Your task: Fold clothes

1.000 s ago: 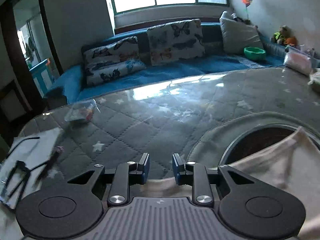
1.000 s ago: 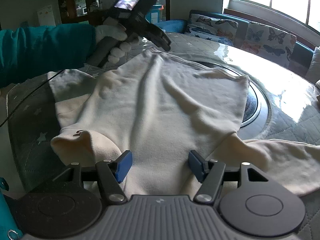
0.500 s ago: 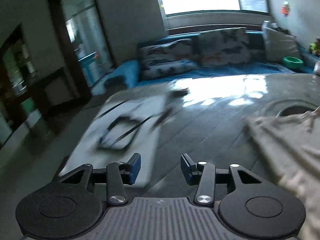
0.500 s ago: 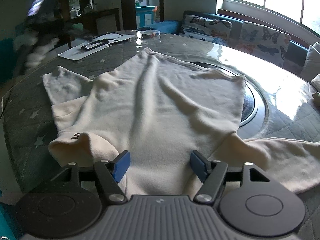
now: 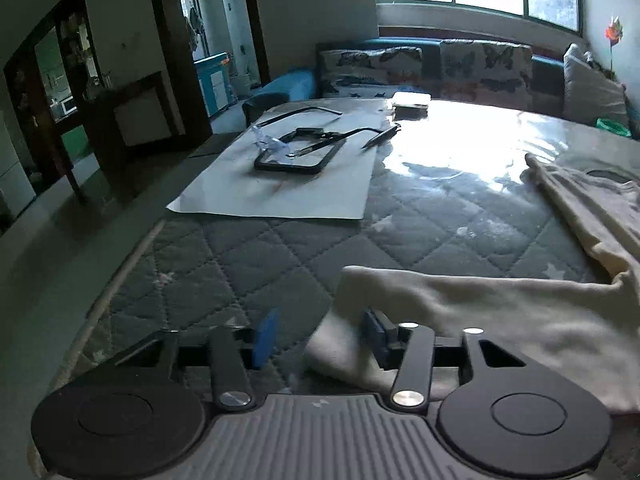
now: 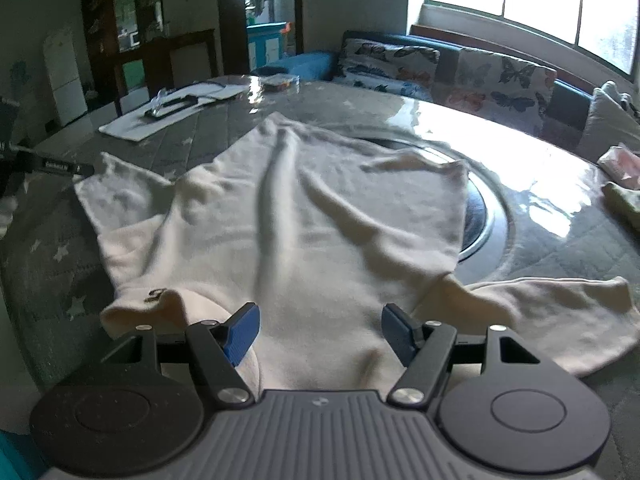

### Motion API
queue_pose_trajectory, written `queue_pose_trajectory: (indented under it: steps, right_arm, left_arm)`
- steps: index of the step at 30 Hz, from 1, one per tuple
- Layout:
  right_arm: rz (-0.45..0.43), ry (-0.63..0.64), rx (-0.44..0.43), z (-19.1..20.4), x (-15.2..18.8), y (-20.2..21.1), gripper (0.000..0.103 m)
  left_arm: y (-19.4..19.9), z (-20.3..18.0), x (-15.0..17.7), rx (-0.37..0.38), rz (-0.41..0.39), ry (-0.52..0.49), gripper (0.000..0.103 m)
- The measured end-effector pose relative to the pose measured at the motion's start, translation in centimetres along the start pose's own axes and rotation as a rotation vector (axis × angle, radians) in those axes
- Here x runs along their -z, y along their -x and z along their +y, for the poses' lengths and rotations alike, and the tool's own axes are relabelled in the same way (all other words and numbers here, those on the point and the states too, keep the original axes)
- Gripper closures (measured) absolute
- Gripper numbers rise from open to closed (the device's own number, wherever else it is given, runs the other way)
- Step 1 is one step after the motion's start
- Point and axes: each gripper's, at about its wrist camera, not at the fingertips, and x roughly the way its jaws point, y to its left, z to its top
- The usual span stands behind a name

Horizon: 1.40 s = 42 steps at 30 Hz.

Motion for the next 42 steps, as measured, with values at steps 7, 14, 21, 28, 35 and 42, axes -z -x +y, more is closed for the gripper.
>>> queue_pose_trajectory:
  steps: [7, 14, 21, 28, 35, 42]
  right_arm:
    - [-0.032, -0.050, 0.094, -2.6, -0.1, 1.7, 0.033]
    - [-0.039, -0.158, 0.213, -7.2, 0.6, 2.1, 0.033]
    - [-0.041, -0.279, 0.308, -12.2, 1.5, 1.8, 0.034]
    - [-0.060, -0.345, 0.329, -15.6, 0.5, 1.0, 0.037]
    - [0.014, -0.371, 0.421, -17.5, 1.7, -0.2, 0.040]
    - [-0.004, -0.484, 0.480, -19.9, 3.4, 2.5, 0.040]
  left_arm:
    - [0.4, 1.1, -0.2, -0.101, -0.031, 0.038, 0.099]
    - [0.2, 2.7, 0.1, -0.169, -0.027, 0.048, 0.099]
    - [-0.2, 3.6, 0.2, -0.208, 0.009, 0.052, 0.097]
    - [1.8, 1.5, -1.1, -0.126, -0.031, 0.043, 0.089]
    - [4.7, -2.8, -2.3, 0.031, -0.091, -0.031, 0.079]
    - [7.0, -9.4, -2.6, 0.245, -0.127, -0.128, 0.079]
